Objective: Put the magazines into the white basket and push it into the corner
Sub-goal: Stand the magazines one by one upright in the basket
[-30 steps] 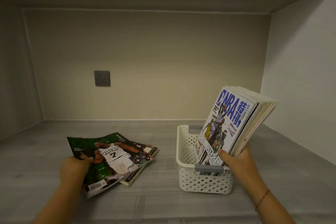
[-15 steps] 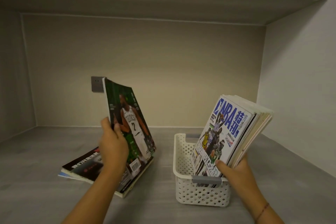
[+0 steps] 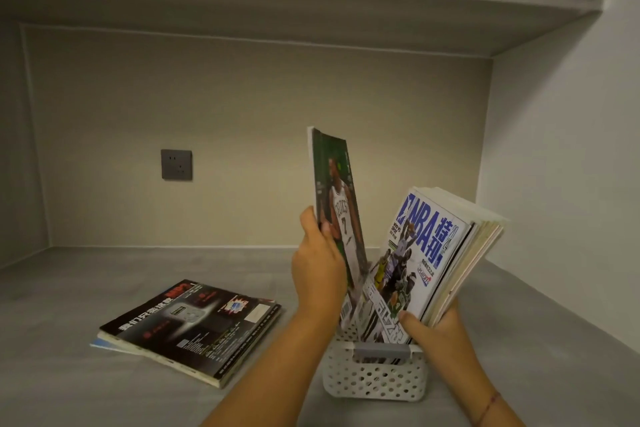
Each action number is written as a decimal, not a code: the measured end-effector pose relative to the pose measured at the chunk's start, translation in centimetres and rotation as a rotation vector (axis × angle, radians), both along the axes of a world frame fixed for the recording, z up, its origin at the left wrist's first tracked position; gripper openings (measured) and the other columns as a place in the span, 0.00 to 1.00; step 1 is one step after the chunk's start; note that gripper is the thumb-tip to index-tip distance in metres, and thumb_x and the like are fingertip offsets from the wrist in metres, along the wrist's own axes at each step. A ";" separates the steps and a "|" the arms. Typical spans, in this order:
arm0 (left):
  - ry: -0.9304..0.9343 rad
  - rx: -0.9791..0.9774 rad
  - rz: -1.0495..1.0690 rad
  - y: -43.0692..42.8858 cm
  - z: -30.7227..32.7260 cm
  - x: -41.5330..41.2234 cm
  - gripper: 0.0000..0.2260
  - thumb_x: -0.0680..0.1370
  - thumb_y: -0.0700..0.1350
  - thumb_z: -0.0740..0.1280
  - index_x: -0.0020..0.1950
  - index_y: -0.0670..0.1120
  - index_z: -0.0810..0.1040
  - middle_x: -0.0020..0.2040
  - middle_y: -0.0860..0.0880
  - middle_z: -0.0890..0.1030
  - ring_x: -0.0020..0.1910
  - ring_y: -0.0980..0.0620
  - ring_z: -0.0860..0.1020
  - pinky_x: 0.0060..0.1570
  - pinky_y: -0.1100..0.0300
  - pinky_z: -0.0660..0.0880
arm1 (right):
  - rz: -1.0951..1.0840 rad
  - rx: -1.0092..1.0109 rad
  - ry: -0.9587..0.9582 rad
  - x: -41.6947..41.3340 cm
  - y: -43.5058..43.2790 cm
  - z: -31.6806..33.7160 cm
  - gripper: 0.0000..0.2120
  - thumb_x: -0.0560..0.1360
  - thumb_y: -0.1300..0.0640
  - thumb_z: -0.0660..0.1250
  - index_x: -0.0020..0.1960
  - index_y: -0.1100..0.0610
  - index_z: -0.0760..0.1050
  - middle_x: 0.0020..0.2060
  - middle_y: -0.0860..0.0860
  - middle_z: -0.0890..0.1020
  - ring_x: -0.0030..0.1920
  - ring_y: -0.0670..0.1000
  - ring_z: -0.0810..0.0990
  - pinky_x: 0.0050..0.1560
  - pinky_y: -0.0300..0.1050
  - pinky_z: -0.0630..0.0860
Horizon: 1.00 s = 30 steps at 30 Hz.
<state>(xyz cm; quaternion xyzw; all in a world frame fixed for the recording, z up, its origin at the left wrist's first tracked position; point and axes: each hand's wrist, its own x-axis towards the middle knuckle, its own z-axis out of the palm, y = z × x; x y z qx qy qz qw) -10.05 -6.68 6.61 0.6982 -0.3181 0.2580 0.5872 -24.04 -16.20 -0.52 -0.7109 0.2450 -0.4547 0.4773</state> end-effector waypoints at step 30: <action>0.411 0.600 -1.083 0.2 -2.1 -3.5 0.25 0.79 0.63 0.52 0.76 0.64 0.53 0.78 0.54 0.54 0.77 0.52 0.54 0.75 0.49 0.55 | 0.169 -0.123 -0.158 0.0 0.3 0.4 0.35 0.62 0.50 0.75 0.65 0.40 0.64 0.56 0.39 0.78 0.55 0.39 0.78 0.46 0.33 0.77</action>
